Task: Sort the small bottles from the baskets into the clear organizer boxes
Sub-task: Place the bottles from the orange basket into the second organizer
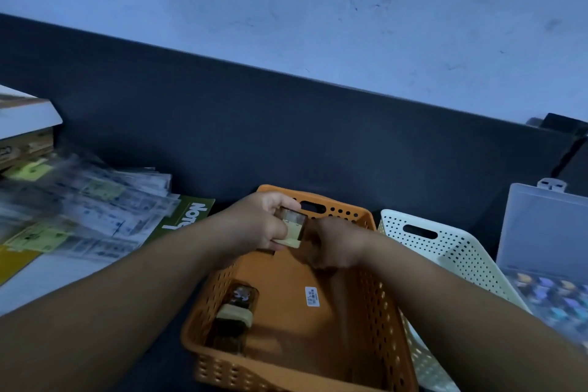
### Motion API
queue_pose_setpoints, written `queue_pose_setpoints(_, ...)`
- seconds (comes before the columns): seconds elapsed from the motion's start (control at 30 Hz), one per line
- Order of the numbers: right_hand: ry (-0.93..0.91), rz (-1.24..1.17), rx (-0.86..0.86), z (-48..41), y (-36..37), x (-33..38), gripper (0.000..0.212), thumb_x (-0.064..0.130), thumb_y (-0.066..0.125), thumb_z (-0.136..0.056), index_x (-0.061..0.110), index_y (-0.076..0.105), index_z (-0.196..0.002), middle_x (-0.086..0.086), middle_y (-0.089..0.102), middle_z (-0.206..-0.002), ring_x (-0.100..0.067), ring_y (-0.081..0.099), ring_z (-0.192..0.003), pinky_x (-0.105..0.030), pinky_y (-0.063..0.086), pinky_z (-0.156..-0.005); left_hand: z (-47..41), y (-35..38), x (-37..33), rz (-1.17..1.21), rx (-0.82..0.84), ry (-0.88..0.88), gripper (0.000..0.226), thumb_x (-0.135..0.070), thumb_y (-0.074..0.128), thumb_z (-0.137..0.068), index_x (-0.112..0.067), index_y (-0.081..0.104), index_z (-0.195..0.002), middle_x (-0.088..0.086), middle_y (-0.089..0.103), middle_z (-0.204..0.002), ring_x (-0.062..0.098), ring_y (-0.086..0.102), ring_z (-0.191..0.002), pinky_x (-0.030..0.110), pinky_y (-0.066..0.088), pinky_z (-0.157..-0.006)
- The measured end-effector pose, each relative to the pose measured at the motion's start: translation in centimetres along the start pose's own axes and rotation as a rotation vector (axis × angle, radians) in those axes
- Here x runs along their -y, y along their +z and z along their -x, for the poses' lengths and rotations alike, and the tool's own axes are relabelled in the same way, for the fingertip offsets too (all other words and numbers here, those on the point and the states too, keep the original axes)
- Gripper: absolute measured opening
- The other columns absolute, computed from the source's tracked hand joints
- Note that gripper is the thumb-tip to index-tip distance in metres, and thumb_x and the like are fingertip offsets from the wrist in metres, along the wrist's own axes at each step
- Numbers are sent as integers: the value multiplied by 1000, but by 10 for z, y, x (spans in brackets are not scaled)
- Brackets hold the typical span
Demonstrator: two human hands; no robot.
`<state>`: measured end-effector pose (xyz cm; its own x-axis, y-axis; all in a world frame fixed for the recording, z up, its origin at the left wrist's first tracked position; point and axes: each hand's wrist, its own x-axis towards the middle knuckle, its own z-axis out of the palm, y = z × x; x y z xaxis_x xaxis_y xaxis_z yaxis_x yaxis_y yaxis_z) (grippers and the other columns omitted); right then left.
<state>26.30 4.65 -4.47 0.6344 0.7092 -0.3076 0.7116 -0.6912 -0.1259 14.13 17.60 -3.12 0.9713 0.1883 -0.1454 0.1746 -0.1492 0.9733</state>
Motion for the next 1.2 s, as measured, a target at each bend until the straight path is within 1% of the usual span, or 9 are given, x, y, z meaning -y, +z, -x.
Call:
queue_pose_setpoints(0.23,-154,-584,-262,45,-16,1,43,-3,77,-67,27,59,-94,8,60,-92,-8,59,-79,-16,49,-66,2,1,-8,55,-20,16,47,14,52,-83,-21,58,-114,17,61,-115,27,65,-100,32,56,-79)
queue_pose_setpoints(0.33,-166,-686,-386,59,-12,-7,48,-2,78,-64,25,61,-100,3,64,-99,-15,63,-90,-33,55,-82,4,7,-20,84,-19,41,50,19,53,-80,-21,58,-109,17,61,-114,25,64,-99,29,56,-72)
queue_pose_setpoints(0.4,-177,-708,-454,75,-12,-12,52,1,79,-63,25,60,-105,-2,64,-108,-18,65,-97,-38,55,-88,8,14,-31,44,-10,67,58,21,55,-77,-21,57,-116,13,63,-113,25,64,-102,33,56,-79)
queue_pose_setpoints(0.5,-190,-699,-554,108,-14,-26,48,2,78,-68,27,61,-105,-2,57,-115,-14,63,-98,-31,54,-89,18,36,-50,-40,6,128,62,21,58,-76,-18,54,-125,10,65,-114,25,64,-104,39,54,-90)
queue_pose_setpoints(0.6,-184,-756,-635,149,-12,-48,44,2,77,-71,29,62,-103,-2,59,-116,-11,64,-98,-28,55,-88,29,72,-69,53,47,175,48,20,56,-80,-15,60,-112,13,66,-107,22,66,-91,29,59,-74)
queue_pose_setpoints(0.7,-156,-844,-679,197,-4,-81,41,4,76,-73,25,63,-105,-4,66,-110,-12,67,-95,-29,57,-82,39,126,-87,101,58,192,36,11,58,-82,-15,62,-107,7,64,-91,12,62,-73,19,51,-53)
queue_pose_setpoints(0.9,-92,-959,-774,327,23,-165,30,-2,69,-83,19,60,-101,3,67,-89,-5,63,-80,-19,54,-75,64,276,-114,177,164,203,35,2,49,-84,-18,60,-110,5,62,-88,15,57,-72,26,38,-53)
queue_pose_setpoints(1.03,52,-902,-879,413,49,-226,19,27,71,-85,24,62,-102,-2,66,-97,-25,64,-90,-43,54,-84,81,384,-124,214,317,162,36,-2,43,-85,-16,61,-112,11,61,-92,18,58,-65,24,33,-50)
queue_pose_setpoints(1.2,190,-929,-977,500,81,-291,25,39,64,-87,14,61,-90,1,63,-79,-17,60,-74,-49,51,-76,96,501,-129,233,474,108,14,-12,49,-83,-12,61,-91,5,61,-75,14,55,-56,21,34,-47)
